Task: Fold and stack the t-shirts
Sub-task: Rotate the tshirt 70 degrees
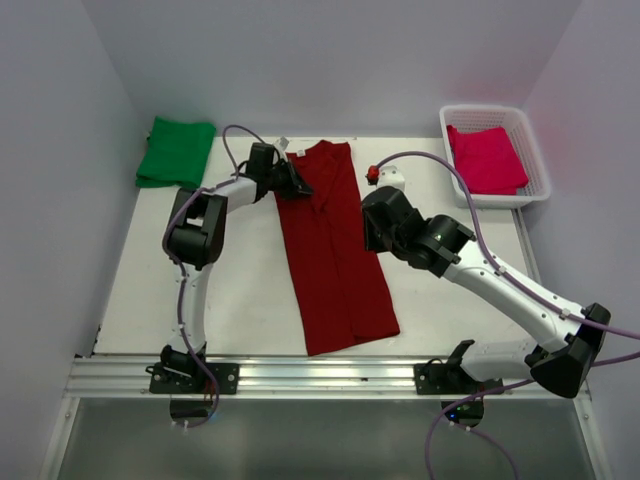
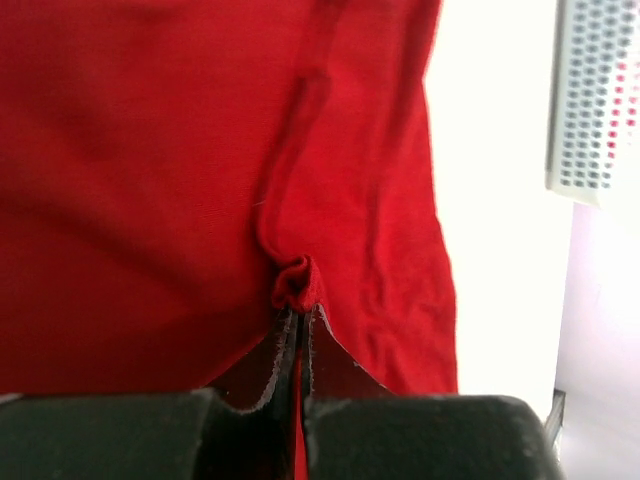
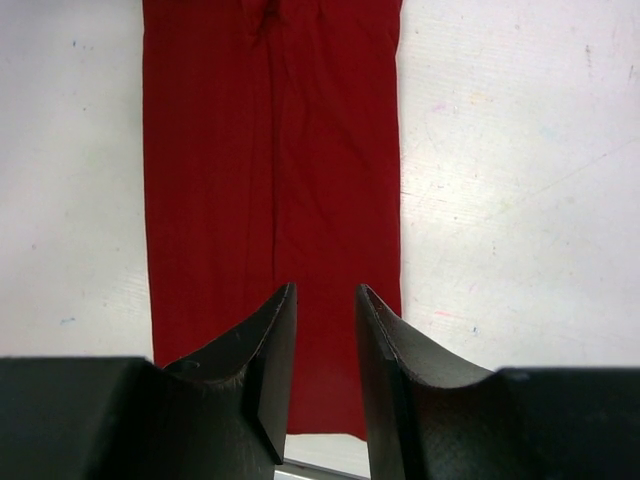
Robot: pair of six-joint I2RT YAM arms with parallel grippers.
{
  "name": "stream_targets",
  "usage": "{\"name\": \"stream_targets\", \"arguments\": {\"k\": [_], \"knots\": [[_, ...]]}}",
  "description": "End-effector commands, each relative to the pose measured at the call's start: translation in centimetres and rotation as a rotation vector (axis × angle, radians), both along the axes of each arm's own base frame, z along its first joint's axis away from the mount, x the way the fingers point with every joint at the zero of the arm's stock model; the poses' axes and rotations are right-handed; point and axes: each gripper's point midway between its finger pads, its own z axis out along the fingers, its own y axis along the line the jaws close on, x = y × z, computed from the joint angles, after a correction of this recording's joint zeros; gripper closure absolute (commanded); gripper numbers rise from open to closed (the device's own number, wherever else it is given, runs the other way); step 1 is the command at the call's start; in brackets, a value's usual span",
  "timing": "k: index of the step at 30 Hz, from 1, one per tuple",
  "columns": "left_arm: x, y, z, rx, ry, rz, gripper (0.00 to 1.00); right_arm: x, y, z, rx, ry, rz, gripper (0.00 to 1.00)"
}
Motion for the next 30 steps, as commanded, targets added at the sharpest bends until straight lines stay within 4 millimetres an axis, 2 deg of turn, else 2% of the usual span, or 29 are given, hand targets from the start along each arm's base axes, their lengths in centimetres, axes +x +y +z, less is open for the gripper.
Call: {"name": "stream_targets", "arguments": {"k": [1, 3, 8, 14, 17, 20, 21, 24, 25, 27, 28, 30], "knots": [[0.6, -3.8, 6.4, -0.084, -0.164, -0.112, 1.0, 0.3, -0.5, 0.9, 0.023, -0.038, -0.021, 0.67], [0.2, -5.6, 7.5, -0.087, -0.185, -0.162, 1.0, 0.3, -0.5, 0.9, 0.023, -0.037, -0.024, 0.67], [-1.7, -8.6, 6.1, -0.046, -0.148, -0.265, 1.0, 0.4, -0.7, 0.8, 0.018, -0.04, -0.028, 0.67], [-4.0, -9.7, 3.3, -0.026, -0.066, -0.328, 0.99, 0.4, -0.8, 0.8, 0.018, -0.04, -0.031, 0.65], [-5.2, -10.1, 2.0, 0.0, -0.032, -0.364, 0.95, 0.4, -0.9, 0.7, 0.017, -0.039, -0.032, 0.64], [-6.1, -9.9, 0.6, 0.038, -0.001, -0.381, 0.72, 0.5, -0.8, 0.7, 0.015, -0.038, -0.03, 0.6], [-6.2, -9.8, 0.5, 0.052, -0.001, -0.378, 0.56, 0.5, -0.8, 0.6, 0.014, -0.035, -0.031, 0.59], [-5.9, -9.1, 1.2, 0.081, -0.06, -0.346, 0.37, 0.5, -0.8, 0.4, 0.009, -0.031, -0.032, 0.57], [-5.5, -9.0, 3.4, 0.075, -0.112, -0.325, 0.35, 0.6, -0.8, 0.4, 0.01, -0.031, -0.033, 0.56], [-5.2, -8.9, 4.9, 0.065, -0.182, -0.297, 0.28, 0.5, -0.8, 0.2, 0.005, -0.027, -0.034, 0.56], [-4.8, -8.8, 7.3, 0.055, -0.237, -0.274, 0.27, 0.6, -0.9, 0.1, 0.002, -0.026, -0.037, 0.55], [-4.8, -8.5, 9.1, 0.051, -0.287, -0.256, 0.21, 0.7, -0.9, -0.1, -0.002, -0.026, -0.04, 0.54]]}}
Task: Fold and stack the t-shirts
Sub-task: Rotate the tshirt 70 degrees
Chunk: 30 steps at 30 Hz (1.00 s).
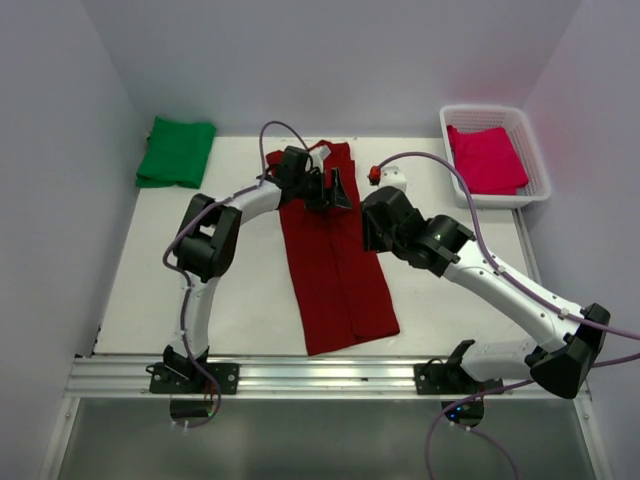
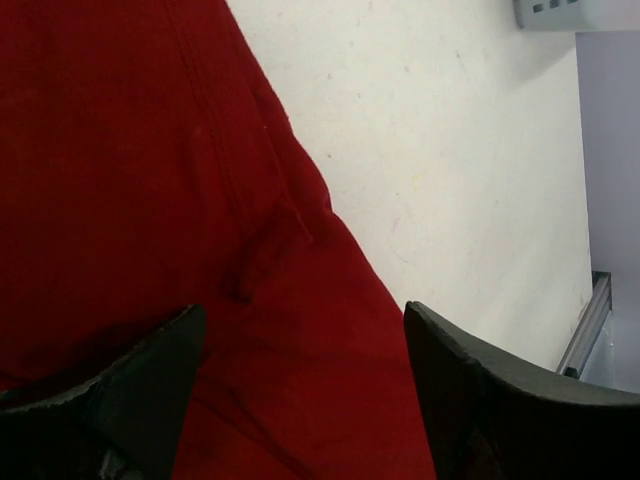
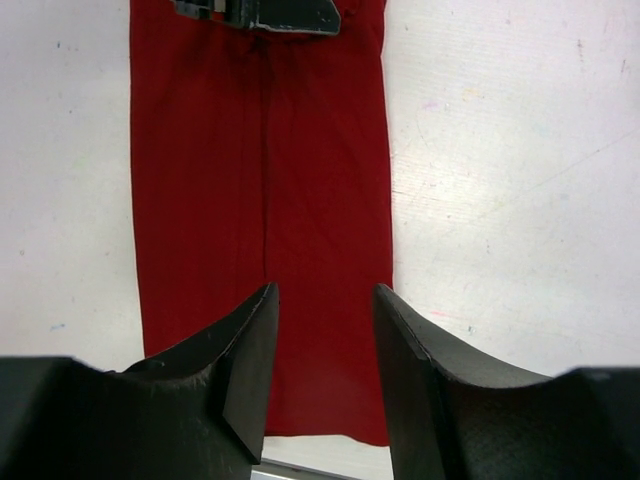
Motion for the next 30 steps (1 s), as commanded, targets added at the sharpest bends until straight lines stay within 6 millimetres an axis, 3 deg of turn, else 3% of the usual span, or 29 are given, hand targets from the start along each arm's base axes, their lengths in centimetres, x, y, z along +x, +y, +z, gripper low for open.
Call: {"name": "stream_targets", "arguments": {"k": [1, 4, 5, 6, 8, 9, 10, 11, 12, 13, 14, 15, 16, 17, 18, 19, 20, 21, 22, 24, 27, 30], "knots": [[2.7, 0.2, 10.0, -0.077, -0.3, 0.057, 0.15, 0.6, -0.5, 0.4, 0.001, -0.034, -0.027, 0.53], [2.2, 1.0, 12.5, -0.072, -0.348, 0.081, 0.12, 1.1, -0.8, -0.1, -0.011, -0.037, -0.043, 0.48], [1.4, 1.5, 11.8, -0.053, -0.325, 0.088, 0.12, 1.4, -1.0, -0.4, -0.022, -0.037, -0.056, 0.38], [1.1, 2.2, 11.7, -0.036, -0.325, 0.11, 0.12, 1.8, -1.7, -1.1, -0.035, -0.026, -0.081, 0.35], [-1.9, 4.1, 9.7, 0.022, -0.252, 0.128, 0.11, 2.4, -2.7, -3.3, -0.036, 0.034, -0.118, 0.29], [-3.1, 4.9, 10.6, 0.028, -0.264, 0.147, 0.11, 2.5, -3.0, -4.2, -0.024, 0.063, -0.129, 0.29], [-5.7, 6.5, 7.0, 0.091, -0.172, 0.155, 0.11, 2.8, -3.0, -5.0, 0.009, 0.082, -0.144, 0.28], [-7.3, 7.2, 6.0, 0.118, -0.134, 0.16, 0.11, 2.4, -3.7, -6.9, 0.031, 0.142, -0.157, 0.28], [-8.9, 8.0, 6.7, 0.123, -0.136, 0.182, 0.11, 2.3, -4.0, -7.8, 0.049, 0.159, -0.169, 0.28], [-12.9, 9.1, 3.0, 0.188, -0.039, 0.166, 0.11, 2.4, -3.9, -8.3, 0.087, 0.165, -0.186, 0.29], [-14.9, 9.4, 2.2, 0.203, -0.011, 0.162, 0.11, 2.1, -4.1, -9.0, 0.103, 0.178, -0.198, 0.3], [-16.9, 9.4, 3.2, 0.174, -0.013, 0.171, 0.11, 0.8, -4.2, -11.1, 0.105, 0.232, -0.189, 0.3], [-21.2, 9.6, 0.4, 0.216, 0.053, 0.128, 0.11, 0.6, -3.8, -11.9, 0.134, 0.242, -0.189, 0.31], [-23.2, 9.6, -0.1, 0.217, 0.073, 0.12, 0.1, 0.0, -3.8, -12.8, 0.149, 0.266, -0.19, 0.31], [-24.9, 9.2, 0.9, 0.171, 0.083, 0.136, 0.1, -1.8, -3.7, -14.8, 0.164, 0.332, -0.169, 0.31], [-28.1, 9.2, -0.6, 0.188, 0.123, 0.094, 0.1, -2.0, -3.1, -15.4, 0.206, 0.34, -0.165, 0.33], [-29.3, 9.1, -0.6, 0.177, 0.135, 0.093, 0.1, -2.7, -2.8, -16.1, 0.231, 0.363, -0.156, 0.34], [-30.1, 8.8, 0.7, 0.129, 0.126, 0.114, 0.1, -4.1, -3.1, -17.5, 0.242, 0.398, -0.153, 0.35], [-32.0, 8.9, 0.1, 0.138, 0.142, 0.089, 0.09, -4.4, -2.2, -17.6, 0.302, 0.409, -0.135, 0.37], [-33.3, 8.5, 1.5, 0.069, 0.143, 0.098, 0.08, -6.0, -2.3, -19.1, 0.327, 0.448, -0.13, 0.41], [-35.1, 8.4, 1.5, 0.035, 0.173, 0.09, 0.08, -7.0, -2.5, -19.4, 0.347, 0.46, -0.128, 0.44], [-36.6, 8.5, 0.2, 0.051, 0.214, 0.082, 0.08, -7.8, -3.0, -19.5, 0.346, 0.46, -0.129, 0.46]]}}
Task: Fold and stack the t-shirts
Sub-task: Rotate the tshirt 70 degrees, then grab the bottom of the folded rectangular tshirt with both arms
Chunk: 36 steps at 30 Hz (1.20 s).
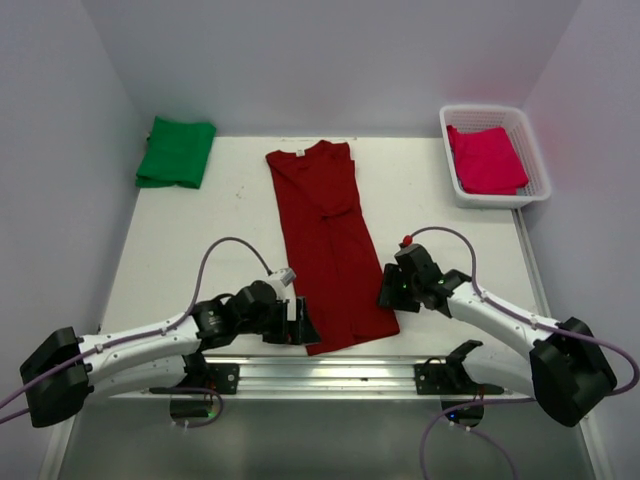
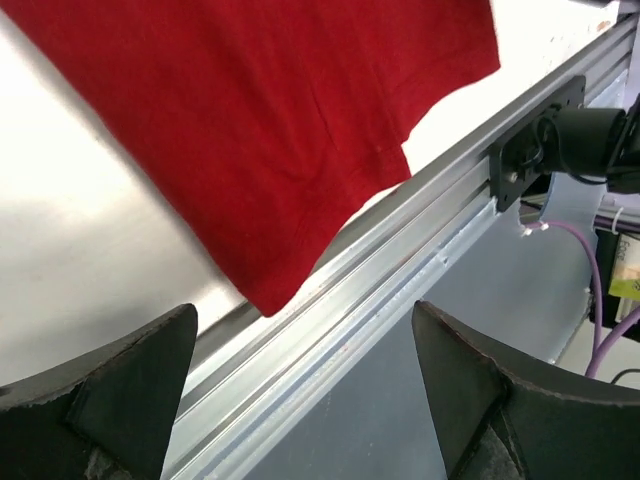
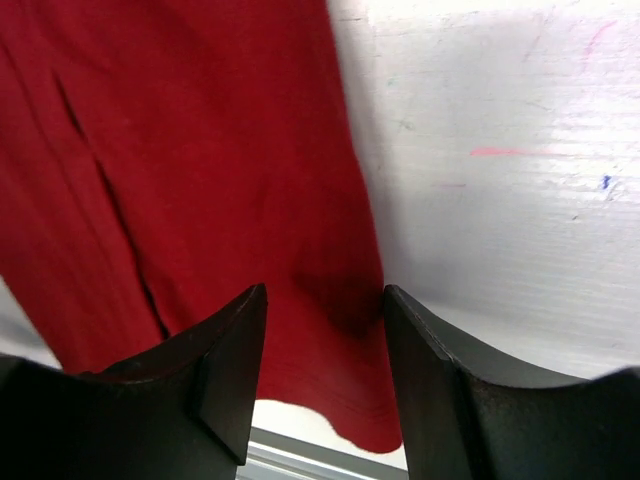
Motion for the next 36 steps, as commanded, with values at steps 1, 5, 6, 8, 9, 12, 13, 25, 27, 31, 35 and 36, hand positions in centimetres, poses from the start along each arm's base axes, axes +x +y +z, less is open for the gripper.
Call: {"name": "stream_targets", "arguments": {"k": [1, 5, 6, 8, 9, 12, 13, 25, 27, 31, 35, 36], "knots": [[-1.1, -0.3, -1.5, -0.013, 0.073, 0.058, 0.08, 0.0, 1.3, 1.0, 0.092, -0.028, -0.007, 0.46], [-2.4, -1.1, -3.5, 0.016, 0.128, 0.046, 0.11, -0.6, 0.7, 1.0, 0.094, -0.028, -0.019, 0.49], [-2.7, -1.1, -4.4, 0.048, 0.15, 0.049, 0.12, -0.6, 0.6, 1.0, 0.093, -0.033, -0.022, 0.5], [-3.2, -2.4, -4.1, 0.04, 0.141, 0.019, 0.13, -1.0, 0.2, 1.0, 0.08, -0.027, -0.027, 0.5], [-3.1, -2.3, -4.5, 0.052, 0.143, 0.023, 0.13, -0.9, 0.2, 1.3, 0.083, -0.038, -0.031, 0.5], [-3.3, -2.8, -4.4, 0.062, 0.141, 0.016, 0.15, -1.4, -0.2, 1.8, 0.078, -0.028, -0.036, 0.51], [-3.4, -2.8, -4.4, 0.062, 0.142, 0.016, 0.16, -1.9, -0.4, 1.8, 0.073, -0.012, -0.036, 0.52], [-2.8, -1.2, -5.7, 0.141, 0.131, 0.09, 0.33, -4.0, -1.7, 2.0, 0.055, 0.028, -0.045, 0.57], [-2.5, -1.0, -5.9, 0.157, 0.125, 0.105, 0.33, -4.0, -1.7, 1.9, 0.051, 0.029, -0.045, 0.57], [-1.9, -0.6, -6.3, 0.18, 0.108, 0.14, 0.35, -4.1, -1.6, 1.5, 0.051, 0.045, -0.037, 0.57], [-1.3, 0.0, -6.9, 0.211, 0.09, 0.181, 0.47, -4.3, -1.4, 1.1, 0.056, 0.058, -0.033, 0.59], [-1.3, 0.2, -7.1, 0.223, 0.091, 0.187, 0.49, -4.3, -1.4, 1.1, 0.06, 0.061, -0.032, 0.59]]}}
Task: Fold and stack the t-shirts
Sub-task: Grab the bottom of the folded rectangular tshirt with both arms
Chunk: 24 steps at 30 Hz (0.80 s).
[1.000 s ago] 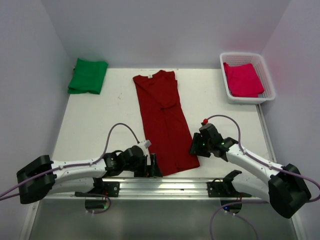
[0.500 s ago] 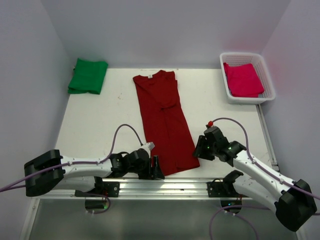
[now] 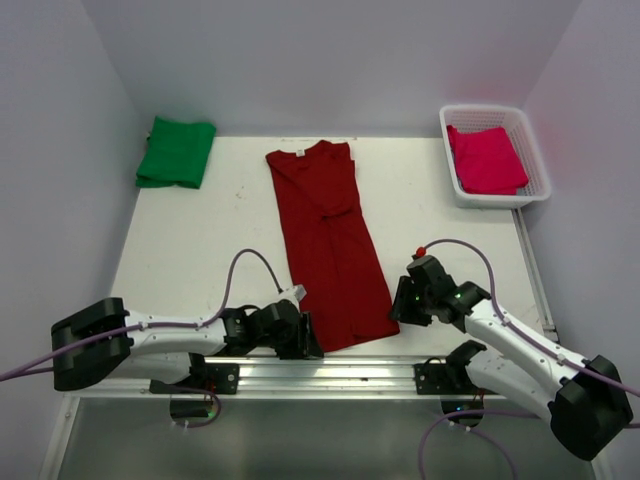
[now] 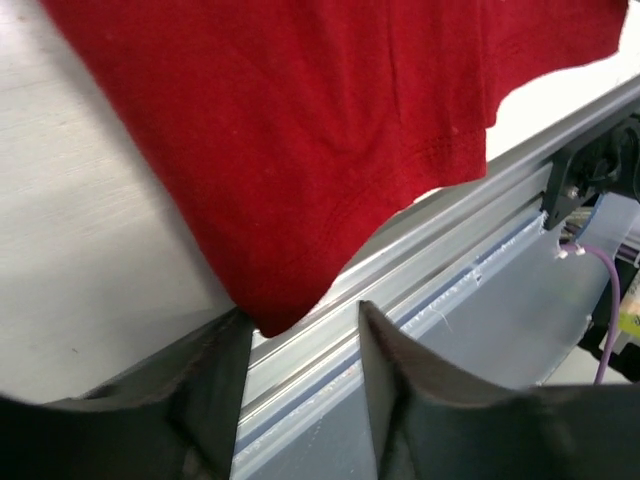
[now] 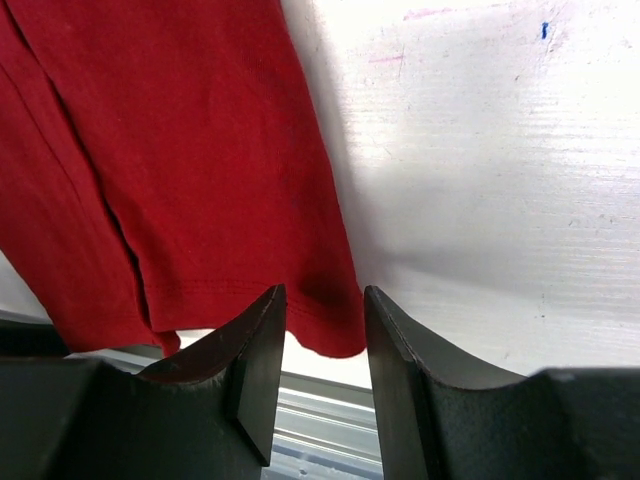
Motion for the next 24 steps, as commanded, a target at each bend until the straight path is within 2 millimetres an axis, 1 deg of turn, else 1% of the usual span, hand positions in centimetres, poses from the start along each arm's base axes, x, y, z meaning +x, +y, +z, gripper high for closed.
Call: {"name": "stream_targets", "arguments": {"k": [1, 4, 7, 11, 13, 16, 17, 18, 19, 20, 21, 22, 23, 24], "knots": [[1.8, 2.4, -2.3, 0.146, -0.059, 0.095, 0.54, -0.5, 0.5, -0.2, 0.026, 0.023, 0.01, 0.59], [2.1, 2.9, -2.8, 0.174, -0.063, 0.123, 0.62, -0.5, 0.4, -0.1, 0.025, 0.025, 0.008, 0.6], [2.3, 3.2, -3.3, 0.194, -0.064, 0.141, 0.63, -0.6, 0.5, 0.0, 0.025, 0.028, 0.016, 0.6], [2.3, 3.4, -3.6, 0.213, -0.061, 0.151, 0.62, -0.7, 0.4, 0.0, 0.022, 0.031, 0.021, 0.6], [2.4, 3.6, -3.5, 0.235, -0.066, 0.155, 0.57, -0.8, 0.4, -0.1, 0.021, 0.036, 0.023, 0.6], [2.5, 3.8, -3.4, 0.261, -0.08, 0.16, 0.58, -0.9, 0.5, -0.2, 0.028, 0.041, 0.026, 0.62], [2.5, 3.9, -3.4, 0.262, -0.08, 0.16, 0.61, -1.0, 0.5, -0.3, 0.027, 0.046, 0.027, 0.63], [2.4, 4.0, -3.5, 0.266, -0.083, 0.157, 0.68, -0.9, 0.6, -0.3, 0.029, 0.043, 0.027, 0.67], [2.4, 4.1, -3.5, 0.267, -0.081, 0.16, 0.73, -0.9, 0.6, -0.3, 0.031, 0.044, 0.025, 0.7], [2.4, 4.2, -3.6, 0.271, -0.081, 0.164, 0.79, -1.0, 0.5, -0.4, 0.028, 0.045, 0.027, 0.76], [2.3, 4.4, -3.7, 0.277, -0.079, 0.164, 0.89, -1.0, 0.6, -0.3, 0.031, 0.045, 0.029, 0.82], [2.3, 4.3, -3.7, 0.276, -0.079, 0.163, 0.95, -1.1, 0.6, -0.4, 0.032, 0.047, 0.029, 0.92], [2.3, 4.5, -3.7, 0.283, -0.077, 0.168, 0.99, -1.0, 0.6, -0.4, 0.031, 0.048, 0.029, 0.94], [2.2, 4.5, -3.8, 0.285, -0.077, 0.169, 1.0, -1.1, 0.6, -0.4, 0.034, 0.05, 0.031, 0.95]]}}
